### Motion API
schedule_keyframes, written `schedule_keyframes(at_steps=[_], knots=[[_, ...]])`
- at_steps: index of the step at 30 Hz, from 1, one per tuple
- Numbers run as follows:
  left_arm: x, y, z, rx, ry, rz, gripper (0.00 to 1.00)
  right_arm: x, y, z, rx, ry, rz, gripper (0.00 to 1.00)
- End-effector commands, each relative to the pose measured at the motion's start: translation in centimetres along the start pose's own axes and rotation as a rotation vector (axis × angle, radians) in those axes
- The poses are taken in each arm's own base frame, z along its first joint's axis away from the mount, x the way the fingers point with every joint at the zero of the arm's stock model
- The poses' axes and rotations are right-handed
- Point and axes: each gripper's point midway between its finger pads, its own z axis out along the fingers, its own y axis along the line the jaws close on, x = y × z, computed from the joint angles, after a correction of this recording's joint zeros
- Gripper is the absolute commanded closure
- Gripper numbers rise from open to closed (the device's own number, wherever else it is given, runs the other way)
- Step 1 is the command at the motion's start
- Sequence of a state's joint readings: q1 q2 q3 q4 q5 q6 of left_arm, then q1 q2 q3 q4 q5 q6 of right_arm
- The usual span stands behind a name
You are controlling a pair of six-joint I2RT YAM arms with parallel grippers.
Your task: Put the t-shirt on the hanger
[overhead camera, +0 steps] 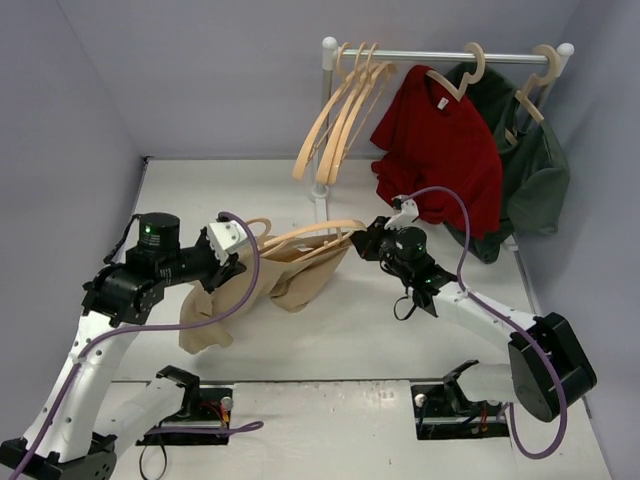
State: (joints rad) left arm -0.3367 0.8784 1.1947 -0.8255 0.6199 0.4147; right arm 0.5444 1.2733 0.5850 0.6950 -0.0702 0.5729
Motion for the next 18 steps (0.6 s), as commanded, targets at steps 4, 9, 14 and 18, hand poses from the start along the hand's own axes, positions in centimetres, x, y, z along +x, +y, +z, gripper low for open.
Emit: schedule_keyframes(at_steps=[4,9,14,18], knots=[[-0.5,2.0,0.4,-0.090,0.011,0.076,1.00,-5.5,-2.1,-0.7,0.031,-0.050,-0.087,1.00],[0.5,2.9,0.8,-0.137,0.068,0.080,1.00,-7.3,-2.5,-1.0,0.048,-0.051,-0.133,1.00],[1.5,4.0,1.3,-0.197,0.144,0.089,1.00,-8.5,-2.2,-1.4,0.046,-0.054,-0.169,1.00],[2.2,4.2,2.0,-0.210,0.191,0.096,1.00,-9.4,-1.5,-1.8,0.032,-0.054,-0.195,1.00]])
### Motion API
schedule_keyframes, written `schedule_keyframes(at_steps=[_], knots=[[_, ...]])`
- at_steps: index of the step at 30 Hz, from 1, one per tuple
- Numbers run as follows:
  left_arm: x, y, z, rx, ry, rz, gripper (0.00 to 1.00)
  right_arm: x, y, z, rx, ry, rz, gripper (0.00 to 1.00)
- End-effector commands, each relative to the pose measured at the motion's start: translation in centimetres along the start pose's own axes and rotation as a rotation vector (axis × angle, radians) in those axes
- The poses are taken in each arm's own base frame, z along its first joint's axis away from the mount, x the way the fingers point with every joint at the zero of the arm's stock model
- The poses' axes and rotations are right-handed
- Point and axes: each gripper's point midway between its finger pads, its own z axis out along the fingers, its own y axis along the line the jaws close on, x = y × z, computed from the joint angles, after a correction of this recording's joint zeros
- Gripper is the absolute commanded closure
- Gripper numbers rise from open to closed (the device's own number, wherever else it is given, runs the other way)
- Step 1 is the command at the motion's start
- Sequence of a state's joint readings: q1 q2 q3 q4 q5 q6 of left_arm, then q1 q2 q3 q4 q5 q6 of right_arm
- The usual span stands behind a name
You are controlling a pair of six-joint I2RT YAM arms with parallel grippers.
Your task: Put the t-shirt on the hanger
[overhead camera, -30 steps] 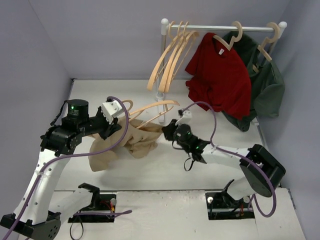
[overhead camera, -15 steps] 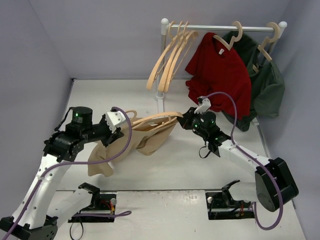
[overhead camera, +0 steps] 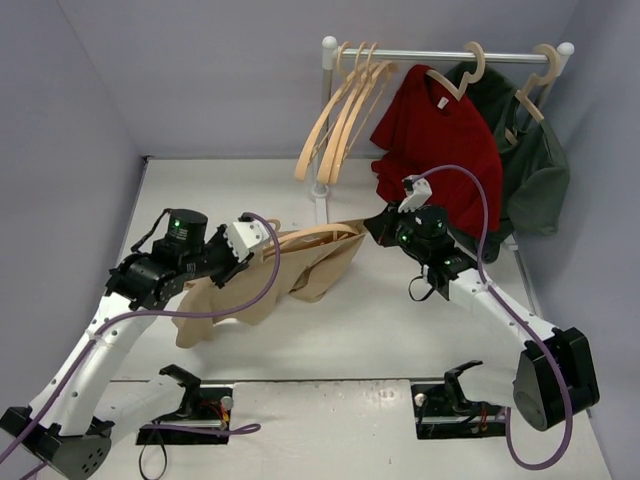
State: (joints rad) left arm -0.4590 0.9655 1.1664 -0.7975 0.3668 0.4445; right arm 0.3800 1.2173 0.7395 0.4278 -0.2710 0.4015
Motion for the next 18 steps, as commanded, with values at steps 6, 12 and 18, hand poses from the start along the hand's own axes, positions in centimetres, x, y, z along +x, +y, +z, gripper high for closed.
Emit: schedule_keyframes(at_steps=[6,12,18], knots=[[-3.0,4.0,-0.4,-0.213,0.031,-0.008,1.00,-8.2,2.7,-2.2,-0.018,-0.166,-0.090,1.00],[-8.3,4.5,0.4,-0.234,-0.082,-0.026,1.00,-11.6,6.8,-2.8,-0.093,-0.218,-0.123,1.00],[-15.1,5.0,-2.7,-0.229,-0.315,-0.034,1.00,-15.6,12.3,-3.9,-0.165,-0.292,-0.212,1.00]])
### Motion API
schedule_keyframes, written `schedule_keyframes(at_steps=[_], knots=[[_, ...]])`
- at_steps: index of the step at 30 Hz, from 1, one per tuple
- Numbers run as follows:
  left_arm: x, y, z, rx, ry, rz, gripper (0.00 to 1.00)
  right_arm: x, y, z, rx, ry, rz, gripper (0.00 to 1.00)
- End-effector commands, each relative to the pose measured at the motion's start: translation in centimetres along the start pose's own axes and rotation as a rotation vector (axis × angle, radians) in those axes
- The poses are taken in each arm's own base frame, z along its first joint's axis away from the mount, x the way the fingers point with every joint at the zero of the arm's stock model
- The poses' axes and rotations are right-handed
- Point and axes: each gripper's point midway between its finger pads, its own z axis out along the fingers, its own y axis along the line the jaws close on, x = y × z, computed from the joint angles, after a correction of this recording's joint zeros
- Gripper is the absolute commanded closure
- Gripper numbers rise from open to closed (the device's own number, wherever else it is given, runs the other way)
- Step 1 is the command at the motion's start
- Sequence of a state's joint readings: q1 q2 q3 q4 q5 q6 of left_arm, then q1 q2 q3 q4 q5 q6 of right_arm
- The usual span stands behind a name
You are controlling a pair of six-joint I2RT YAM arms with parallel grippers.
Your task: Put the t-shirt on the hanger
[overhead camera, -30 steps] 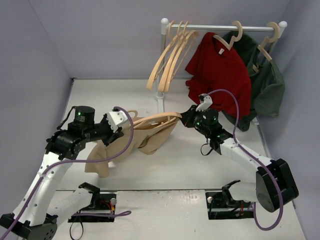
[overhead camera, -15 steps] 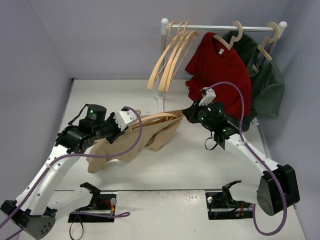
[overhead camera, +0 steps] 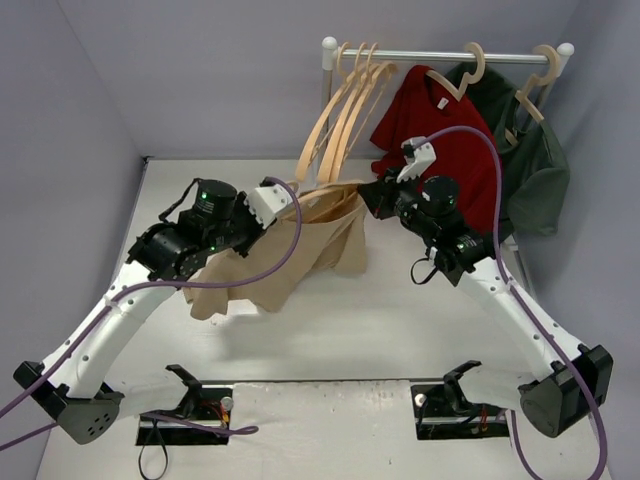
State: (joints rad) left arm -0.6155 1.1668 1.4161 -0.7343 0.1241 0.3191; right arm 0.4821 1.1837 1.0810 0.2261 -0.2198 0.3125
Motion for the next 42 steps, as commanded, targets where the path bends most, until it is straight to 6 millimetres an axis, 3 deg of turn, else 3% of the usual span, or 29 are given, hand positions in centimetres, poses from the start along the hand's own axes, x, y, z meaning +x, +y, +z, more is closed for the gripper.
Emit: schedule_keyframes(at_steps=[1,6,10,12,19,21,26,30,36,39,42], knots=[[-9.6,2.5,-4.6,-0.082,-0.324,-0.030,1.00,-7.6,4.7,-0.6,-0.074,-0.174,-0.095,1.00],[-14.3,2.2,-8.5,-0.051,-0.472,-0.008,1.00,-12.1,8.2,-2.0,-0.129,-0.257,-0.158,1.00],[-15.0,0.9,-10.2,0.007,-0.526,0.004,1.00,-12.8,8.9,-2.7,-0.150,-0.275,-0.195,1.00],[-13.7,0.0,-9.9,0.034,-0.511,0.003,1.00,-12.0,8.5,-3.4,-0.144,-0.268,-0.220,1.00],[-5.6,-3.8,-6.2,0.134,-0.355,-0.019,1.00,-5.7,4.9,-4.4,-0.066,-0.165,-0.316,1.00],[-4.6,-4.5,-5.9,0.159,-0.341,-0.023,1.00,-4.9,4.8,-5.0,-0.085,-0.152,-0.367,1.00],[-3.6,-5.5,-4.8,0.203,-0.318,-0.026,1.00,-2.9,6.8,-4.9,-0.241,-0.093,-0.456,1.00],[-3.9,-5.2,-3.8,0.191,-0.332,-0.029,1.00,-1.5,8.9,-4.6,-0.388,-0.052,-0.488,1.00],[-4.8,-5.1,-3.6,0.235,-0.377,-0.030,1.00,0.3,10.4,-4.1,-0.511,-0.013,-0.529,1.00],[-4.5,-4.4,-3.1,0.257,-0.397,-0.065,1.00,0.6,11.6,-3.9,-0.564,-0.004,-0.528,1.00],[-3.3,-4.9,-2.0,0.341,-0.420,-0.121,1.00,1.0,12.4,-3.8,-0.590,0.002,-0.541,0.96]])
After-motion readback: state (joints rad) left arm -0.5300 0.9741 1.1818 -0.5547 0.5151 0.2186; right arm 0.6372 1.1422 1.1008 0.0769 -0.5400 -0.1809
